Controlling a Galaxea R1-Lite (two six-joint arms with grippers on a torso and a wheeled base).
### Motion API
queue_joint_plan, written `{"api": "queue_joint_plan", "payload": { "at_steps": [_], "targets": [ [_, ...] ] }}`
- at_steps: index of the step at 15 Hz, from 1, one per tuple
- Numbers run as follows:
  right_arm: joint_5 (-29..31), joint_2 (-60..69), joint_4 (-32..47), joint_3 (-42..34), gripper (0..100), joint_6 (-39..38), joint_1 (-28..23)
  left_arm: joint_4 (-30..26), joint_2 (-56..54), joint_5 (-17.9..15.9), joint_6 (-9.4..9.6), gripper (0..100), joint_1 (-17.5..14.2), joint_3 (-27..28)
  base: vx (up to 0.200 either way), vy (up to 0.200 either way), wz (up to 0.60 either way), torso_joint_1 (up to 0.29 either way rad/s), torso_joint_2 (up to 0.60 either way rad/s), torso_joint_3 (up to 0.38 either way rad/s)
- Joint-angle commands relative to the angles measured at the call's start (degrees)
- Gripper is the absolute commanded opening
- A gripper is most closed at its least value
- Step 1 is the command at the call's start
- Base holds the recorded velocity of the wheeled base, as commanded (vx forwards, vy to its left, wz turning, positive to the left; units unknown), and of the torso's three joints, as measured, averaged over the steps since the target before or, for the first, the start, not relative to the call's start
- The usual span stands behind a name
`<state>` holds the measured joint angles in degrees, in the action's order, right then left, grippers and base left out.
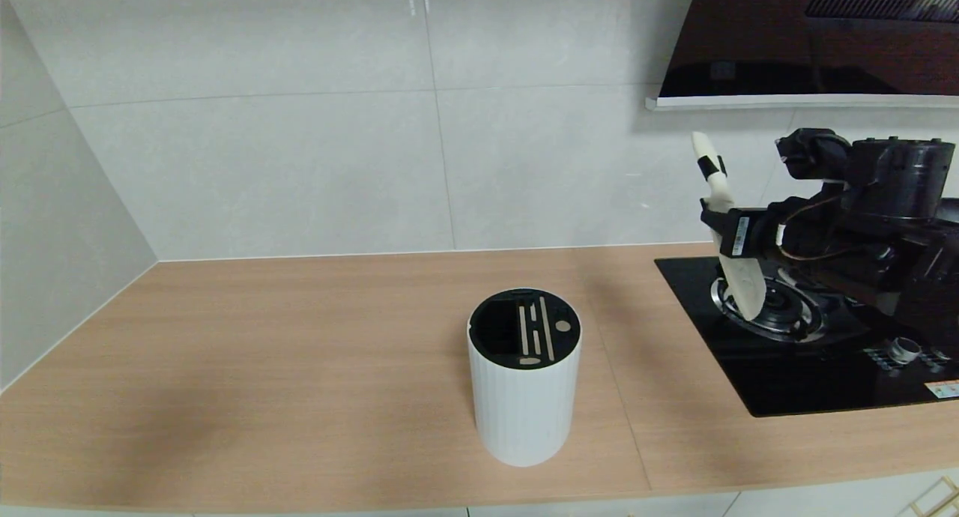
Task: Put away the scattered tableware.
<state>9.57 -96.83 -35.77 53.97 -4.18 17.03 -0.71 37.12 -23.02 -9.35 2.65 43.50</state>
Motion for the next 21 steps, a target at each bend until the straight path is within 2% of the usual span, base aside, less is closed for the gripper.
{"api": "queue_joint_plan", "payload": {
  "at_steps": [1, 2, 3, 4, 5, 6, 7, 8, 13, 15, 18, 21],
  "targets": [
    [1.68, 6.65, 0.87, -4.49, 0, -0.65, 5.12, 5.63, 20.10, -2.03, -15.52, 100, 10.54, 8.18, 0.000, 0.000, 0.00, 0.000, 0.00, 0.000],
    [1.94, 7.62, 1.14, -3.78, 0, -0.74, 6.79, 11.69, 24.23, -2.12, -21.06, 100, 13.17, 8.10, 0.000, 0.000, 0.00, 0.000, 0.00, 0.000],
    [1.94, 8.15, 1.23, -3.61, 0, -0.74, 8.37, 15.12, 26.60, -1.95, -22.73, 100, 14.76, 7.66, 0.000, 0.000, 0.00, 0.000, 0.00, 0.000],
    [2.03, 8.06, 1.31, -3.61, 0, -0.92, 12.24, 19.34, 30.73, -1.86, -24.31, 100, 15.81, 6.25, 0.000, 0.000, 0.00, 0.000, 0.00, 0.000],
    [2.03, 7.97, 1.31, -3.69, 0, -1.00, 13.47, 20.66, 32.31, -1.86, -24.84, 100, 16.51, 5.20, 0.000, 0.000, 0.00, 0.000, 0.00, 0.000],
    [2.47, 6.83, 1.23, -4.49, 0, -1.53, 17.95, 25.32, 37.15, -1.77, -27.65, 100, 19.59, 3.35, 0.000, 0.000, 0.00, 0.000, 0.00, 0.000],
    [3.70, 6.48, 0.96, -4.92, 0, -2.67, 20.06, 28.39, 39.43, -1.77, -30.46, 100, 21.17, 2.38, 0.000, 0.000, 0.00, 0.000, 0.00, 0.000],
    [4.23, 6.48, 0.96, -4.92, 0, -3.64, 22.34, 29.89, 41.54, -1.77, -31.69, 100, 22.23, 1.86, 0.000, 0.000, 0.00, 0.000, 0.00, 0.000],
    [4.14, 4.72, 0.87, -5.89, 0, -4.17, 28.94, 30.50, 45.15, -1.42, -31.17, 100, 25.66, 1.50, 0.000, 0.000, 0.00, 0.000, 0.00, 0.000],
    [4.23, 4.72, 0.87, -5.89, 0, -4.96, 32.45, 32.52, 47.17, 1.48, -31.26, 100, 28.91, 1.50, 0.000, 0.000, 0.00, 0.000, 0.00, 0.000],
    [4.23, 4.81, 0.87, -5.89, 0, -6.89, 35.88, 40.96, 52.35, 9.22, -31.34, 100, 33.92, -0.17, 0.000, 0.000, 0.00, 0.000, 0.00, 0.000],
    [4.14, 4.72, 0.79, -6.42, 0, -6.98, 37.90, 41.84, 53.41, 10.27, -31.34, 100, 34.44, -0.08, 0.000, 0.000, 0.00, 0.000, 0.00, 0.000]
  ]
}}
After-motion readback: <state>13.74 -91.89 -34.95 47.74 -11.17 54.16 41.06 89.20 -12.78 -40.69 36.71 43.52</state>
